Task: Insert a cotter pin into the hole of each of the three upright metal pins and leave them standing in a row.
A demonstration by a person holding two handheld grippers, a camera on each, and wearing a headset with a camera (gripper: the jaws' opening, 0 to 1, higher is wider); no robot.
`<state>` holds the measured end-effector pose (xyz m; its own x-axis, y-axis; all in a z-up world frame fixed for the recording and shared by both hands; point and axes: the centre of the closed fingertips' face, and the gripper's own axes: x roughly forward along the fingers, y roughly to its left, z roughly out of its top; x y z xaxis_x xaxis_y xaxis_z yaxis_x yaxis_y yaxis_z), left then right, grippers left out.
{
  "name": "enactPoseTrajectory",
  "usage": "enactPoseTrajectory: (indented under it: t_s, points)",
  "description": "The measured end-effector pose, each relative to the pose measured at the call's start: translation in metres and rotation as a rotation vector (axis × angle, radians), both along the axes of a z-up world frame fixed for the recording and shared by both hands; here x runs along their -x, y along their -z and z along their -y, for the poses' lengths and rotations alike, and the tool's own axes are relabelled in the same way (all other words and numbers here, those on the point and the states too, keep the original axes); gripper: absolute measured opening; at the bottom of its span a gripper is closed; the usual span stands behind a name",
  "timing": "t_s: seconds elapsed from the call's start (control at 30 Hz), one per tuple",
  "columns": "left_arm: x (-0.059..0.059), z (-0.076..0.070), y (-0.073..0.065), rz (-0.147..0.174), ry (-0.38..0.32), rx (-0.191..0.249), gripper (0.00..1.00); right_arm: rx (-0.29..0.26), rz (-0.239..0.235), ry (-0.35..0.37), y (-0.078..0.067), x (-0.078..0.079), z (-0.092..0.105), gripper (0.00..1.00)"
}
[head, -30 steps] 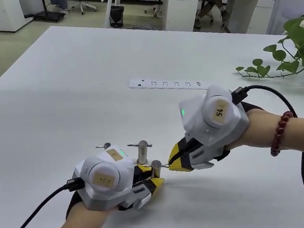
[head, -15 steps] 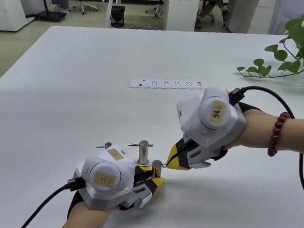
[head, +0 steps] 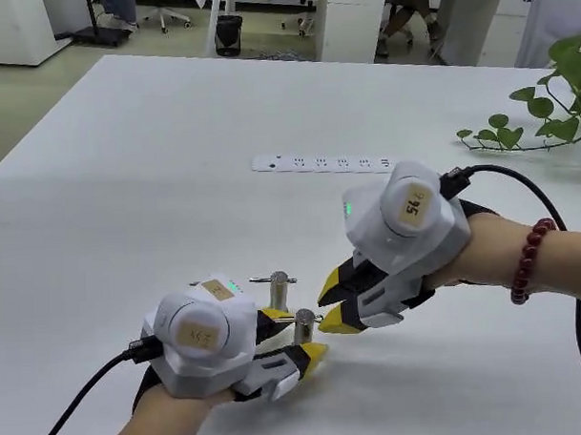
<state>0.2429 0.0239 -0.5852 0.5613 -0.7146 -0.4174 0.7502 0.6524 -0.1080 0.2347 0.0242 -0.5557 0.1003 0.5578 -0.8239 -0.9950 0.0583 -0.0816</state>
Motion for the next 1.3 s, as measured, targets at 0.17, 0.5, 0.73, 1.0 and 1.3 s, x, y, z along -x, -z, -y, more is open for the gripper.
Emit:
enactPoseTrajectory:
  t_s: [0.17,0.5,0.73,1.0,1.3]
  points:
    - [0.004,-0.008,0.005,-0.031,-0.005,-0.027,0.32,-0.015,-0.042,0.033,0.003,0.002,-0.005,0.17]
    - [0.008,-0.020,-0.006,-0.023,-0.003,-0.028,0.35,-0.029,-0.074,0.046,0.015,0.005,-0.016,0.17]
    - [0.012,-0.029,-0.012,-0.021,-0.005,-0.027,0.38,-0.033,-0.080,0.063,0.023,0.005,-0.019,0.15]
    - [0.014,-0.042,-0.016,-0.030,-0.028,-0.033,0.39,-0.067,-0.088,0.077,0.027,0.004,-0.021,0.12]
    - [0.018,-0.053,-0.027,-0.011,-0.058,-0.033,0.42,-0.099,-0.084,0.061,0.026,0.004,-0.025,0.09]
